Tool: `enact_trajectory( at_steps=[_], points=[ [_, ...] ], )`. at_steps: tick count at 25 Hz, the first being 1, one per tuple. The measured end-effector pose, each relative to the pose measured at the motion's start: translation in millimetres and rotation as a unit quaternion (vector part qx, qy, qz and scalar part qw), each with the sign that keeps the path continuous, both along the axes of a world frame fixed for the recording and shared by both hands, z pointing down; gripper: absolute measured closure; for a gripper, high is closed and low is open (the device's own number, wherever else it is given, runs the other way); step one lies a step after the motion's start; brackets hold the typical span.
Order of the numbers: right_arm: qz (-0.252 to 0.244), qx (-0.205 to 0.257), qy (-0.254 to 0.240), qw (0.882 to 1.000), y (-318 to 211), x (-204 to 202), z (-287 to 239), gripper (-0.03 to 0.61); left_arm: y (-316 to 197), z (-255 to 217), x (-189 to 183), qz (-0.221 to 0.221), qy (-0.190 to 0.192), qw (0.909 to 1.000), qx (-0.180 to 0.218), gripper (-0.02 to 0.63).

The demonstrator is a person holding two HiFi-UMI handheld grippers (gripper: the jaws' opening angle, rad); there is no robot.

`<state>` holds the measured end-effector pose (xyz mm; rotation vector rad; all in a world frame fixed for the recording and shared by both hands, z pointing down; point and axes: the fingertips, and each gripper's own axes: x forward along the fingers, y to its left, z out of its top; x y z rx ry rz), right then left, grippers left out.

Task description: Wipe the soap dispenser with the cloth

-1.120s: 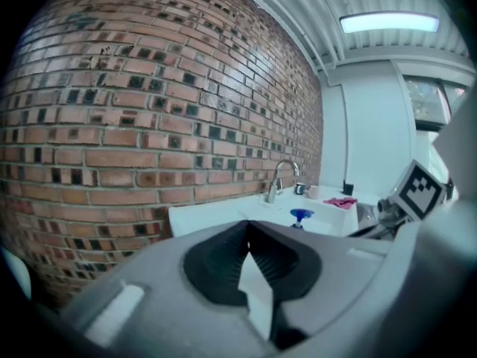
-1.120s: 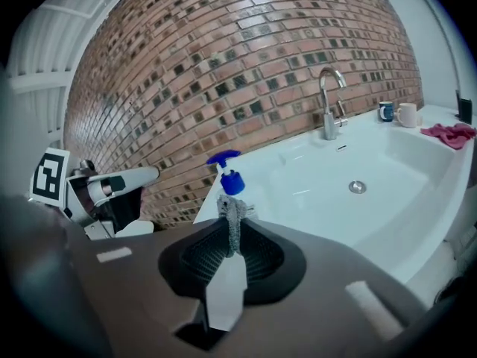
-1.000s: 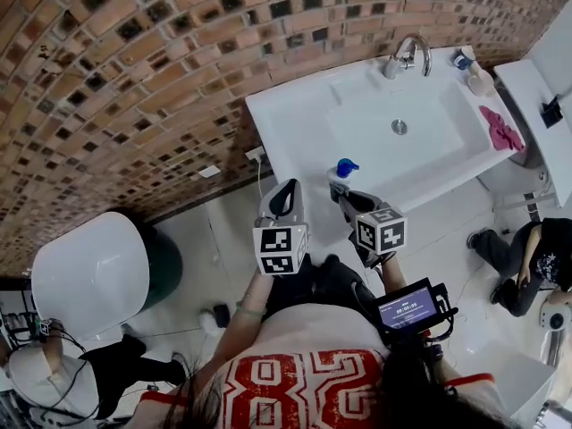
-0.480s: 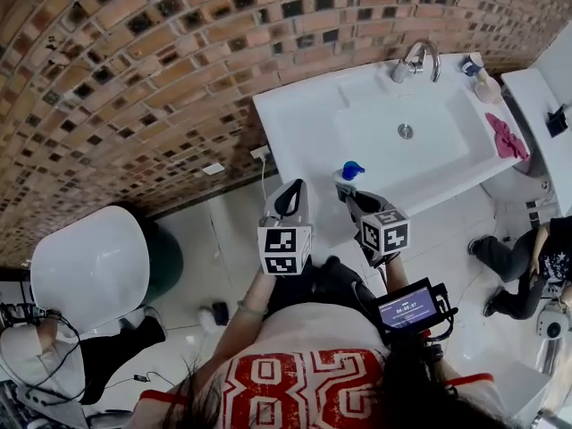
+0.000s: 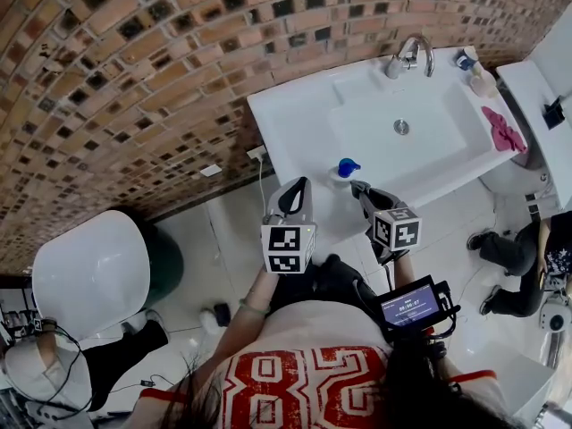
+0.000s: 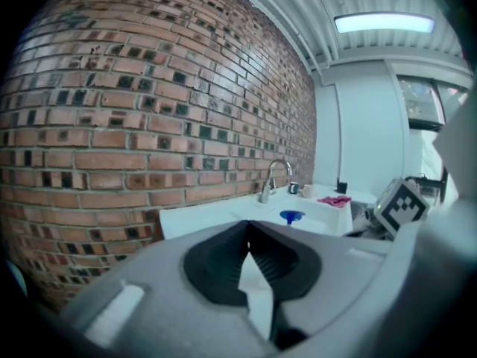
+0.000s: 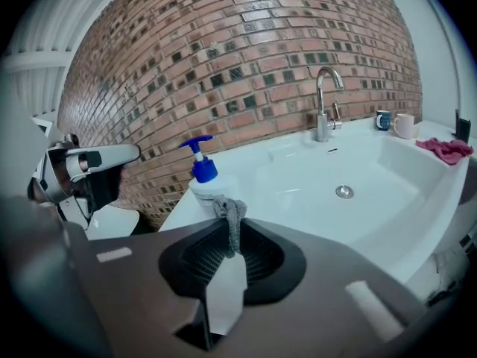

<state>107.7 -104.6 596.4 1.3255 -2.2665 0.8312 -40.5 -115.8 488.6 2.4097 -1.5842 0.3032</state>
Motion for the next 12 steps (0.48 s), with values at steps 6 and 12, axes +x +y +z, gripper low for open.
enact_trajectory(
  at_steps=[6, 12],
  points=[
    [-0.008, -0.005, -0.004, 1.000, 5.5, -8.3, 1.4, 0.531, -0.4, 3.4, -3.1, -0.004, 0.001, 1.0000, -0.003, 0.609],
    [-0.077, -0.020, 0.000, 0.997, 13.6, -57.2, 15.3, 0.531, -2.9, 2.6, -8.7, -0.014, 0.002, 0.9999, -0.002, 0.611]
  ],
)
